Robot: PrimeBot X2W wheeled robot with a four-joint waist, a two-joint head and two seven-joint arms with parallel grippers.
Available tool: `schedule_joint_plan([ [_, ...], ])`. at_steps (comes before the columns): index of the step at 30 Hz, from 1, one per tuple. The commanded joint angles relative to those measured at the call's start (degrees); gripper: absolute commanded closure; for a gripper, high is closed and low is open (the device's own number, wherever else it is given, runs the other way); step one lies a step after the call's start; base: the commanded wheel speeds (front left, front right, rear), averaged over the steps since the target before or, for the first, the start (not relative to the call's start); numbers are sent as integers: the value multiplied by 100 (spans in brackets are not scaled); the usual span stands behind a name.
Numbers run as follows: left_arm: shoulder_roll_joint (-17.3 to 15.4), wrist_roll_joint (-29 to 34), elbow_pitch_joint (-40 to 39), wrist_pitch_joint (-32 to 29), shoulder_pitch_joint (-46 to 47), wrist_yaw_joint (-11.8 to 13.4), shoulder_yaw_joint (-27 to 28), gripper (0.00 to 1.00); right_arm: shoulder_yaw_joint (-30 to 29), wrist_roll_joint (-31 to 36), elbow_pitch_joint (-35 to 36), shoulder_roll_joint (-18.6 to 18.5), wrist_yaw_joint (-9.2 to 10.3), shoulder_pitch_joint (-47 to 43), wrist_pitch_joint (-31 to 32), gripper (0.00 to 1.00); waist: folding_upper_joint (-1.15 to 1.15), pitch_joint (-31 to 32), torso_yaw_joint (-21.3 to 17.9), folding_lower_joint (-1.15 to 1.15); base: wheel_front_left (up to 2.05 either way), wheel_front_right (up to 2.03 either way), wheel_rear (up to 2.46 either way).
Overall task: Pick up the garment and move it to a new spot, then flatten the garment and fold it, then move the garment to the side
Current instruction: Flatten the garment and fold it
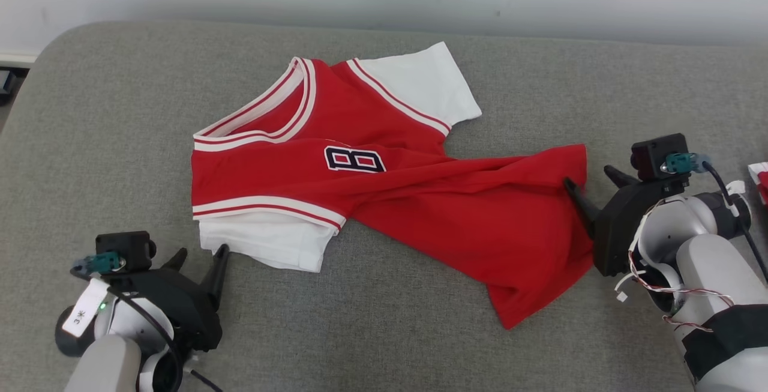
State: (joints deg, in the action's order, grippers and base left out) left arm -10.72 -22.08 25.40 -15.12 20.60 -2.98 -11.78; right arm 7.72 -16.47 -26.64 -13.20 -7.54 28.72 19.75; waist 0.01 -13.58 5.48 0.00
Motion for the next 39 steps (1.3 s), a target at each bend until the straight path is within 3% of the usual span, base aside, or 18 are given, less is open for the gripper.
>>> schedule_joint_plan([
  [1,-3,-62,-30,-20,110,-66,-7,0,67,-95,-21,-52,12,13,19,0,-1,-42,27,0,0,0,0],
  [6,-36,-147,-192,-18,153,-164,-75,0,265,-254,-14,-131,12,-73,-20,0,-1,-68,19,0,0,0,0],
  [9,-62,-152,-281,-97,159,-132,-93,35,337,-281,-19,-164,12,-84,-45,0,-1,-75,2,0,0,0,0],
  [13,-76,-201,-395,-296,47,-85,-120,51,372,-312,-33,-227,12,-36,-78,0,-1,-80,1,0,0,0,0],
  [29,-97,-290,-715,-525,-164,-50,-269,55,701,-652,-266,-385,12,214,-140,0,-1,-127,134,0,0,0,0],
  [30,-98,-294,-714,-524,-168,-52,-274,55,732,-673,-281,-401,12,242,-140,4,-1,-126,138,0,0,0,0],
  [31,-99,-301,-716,-519,-170,-51,-280,56,759,-696,-304,-415,12,264,-150,22,-1,-122,143,0,0,0,0],
  [32,-102,-300,-718,-510,-171,-48,-283,56,780,-736,-333,-421,12,270,-154,53,-1,-119,147,0,0,0,0],
  [33,-102,-285,-717,-504,-171,-46,-287,57,800,-744,-362,-424,12,267,-149,63,-1,-115,150,0,0,0,0],
  [36,-86,-309,-701,-501,-171,-49,-308,64,835,-807,-432,-424,12,255,-145,87,-1,-95,152,0,0,0,0],
  [37,-75,-322,-693,-498,-170,-61,-314,69,851,-821,-450,-432,12,251,-162,100,-1,-85,150,0,0,0,0],
  [39,-67,-344,-683,-463,-166,-82,-323,86,872,-845,-493,-431,12,240,-204,100,-1,-48,137,0,0,0,0],
])
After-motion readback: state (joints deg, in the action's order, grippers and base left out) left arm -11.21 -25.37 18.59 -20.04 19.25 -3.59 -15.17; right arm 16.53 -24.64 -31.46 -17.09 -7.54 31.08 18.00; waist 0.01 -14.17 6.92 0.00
